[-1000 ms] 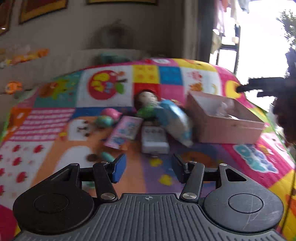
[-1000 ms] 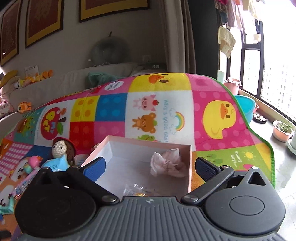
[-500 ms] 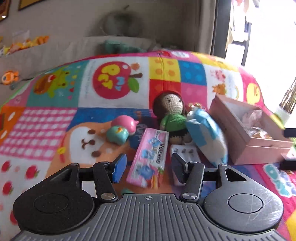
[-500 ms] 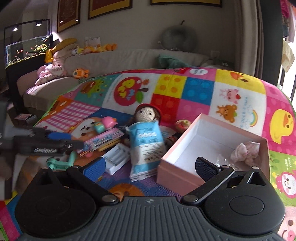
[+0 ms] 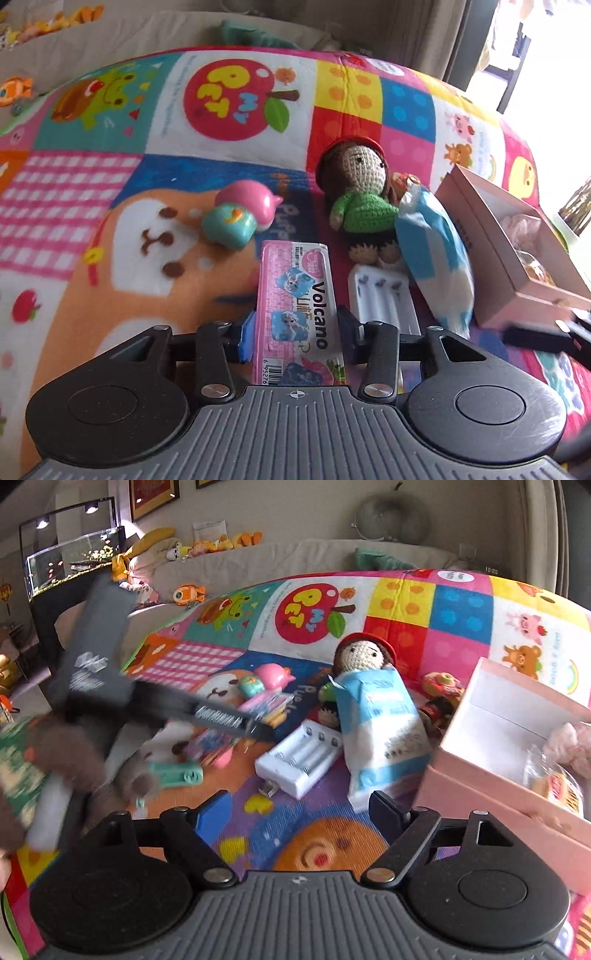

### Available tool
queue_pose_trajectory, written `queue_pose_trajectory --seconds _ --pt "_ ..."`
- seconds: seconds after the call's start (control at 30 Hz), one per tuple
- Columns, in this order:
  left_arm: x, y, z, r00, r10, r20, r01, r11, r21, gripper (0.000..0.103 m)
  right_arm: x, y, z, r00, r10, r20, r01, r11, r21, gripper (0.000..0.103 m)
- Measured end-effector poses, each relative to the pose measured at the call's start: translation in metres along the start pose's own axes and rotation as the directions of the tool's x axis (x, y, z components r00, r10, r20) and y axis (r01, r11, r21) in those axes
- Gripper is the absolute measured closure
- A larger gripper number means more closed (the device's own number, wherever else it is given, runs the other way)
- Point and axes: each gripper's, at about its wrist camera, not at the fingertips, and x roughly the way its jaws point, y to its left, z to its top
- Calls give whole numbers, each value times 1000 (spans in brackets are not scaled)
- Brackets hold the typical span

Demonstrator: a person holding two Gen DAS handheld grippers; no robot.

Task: Organize objects
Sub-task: 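Grasp the pink Volcano pencil case with left while right grasps white battery charger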

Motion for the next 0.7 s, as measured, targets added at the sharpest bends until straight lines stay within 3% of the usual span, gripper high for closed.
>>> queue_pose_trajectory --seconds 0.07,0.23,0.27,0.37,0.53,0.7 --pt "-15 7 -8 1000 -16 10 16 1000 -24 55 14 5 7 1000 -3 5 3 1000 -1 26" --pt "-39 23 -11 998 -23 67 30 994 -102 55 55 23 24 999 -41 6 41 996 -74 53" --pt "-42 24 -10 997 -21 74 29 994 -104 55 61 27 25 999 -53 6 54 994 -92 55" --pt "-46 23 -11 996 -50 77 58 993 -105 55 73 30 23 998 -46 -49 41 994 -104 67" --pt "-53 4 -23 990 -128 66 133 988 -76 55 35 19 -1 997 -6 -81 -4 992 -124 67" --pt "-59 -24 -48 983 -184 23 184 982 -29 55 -24 2 -41 990 -38 -133 14 984 -177 67"
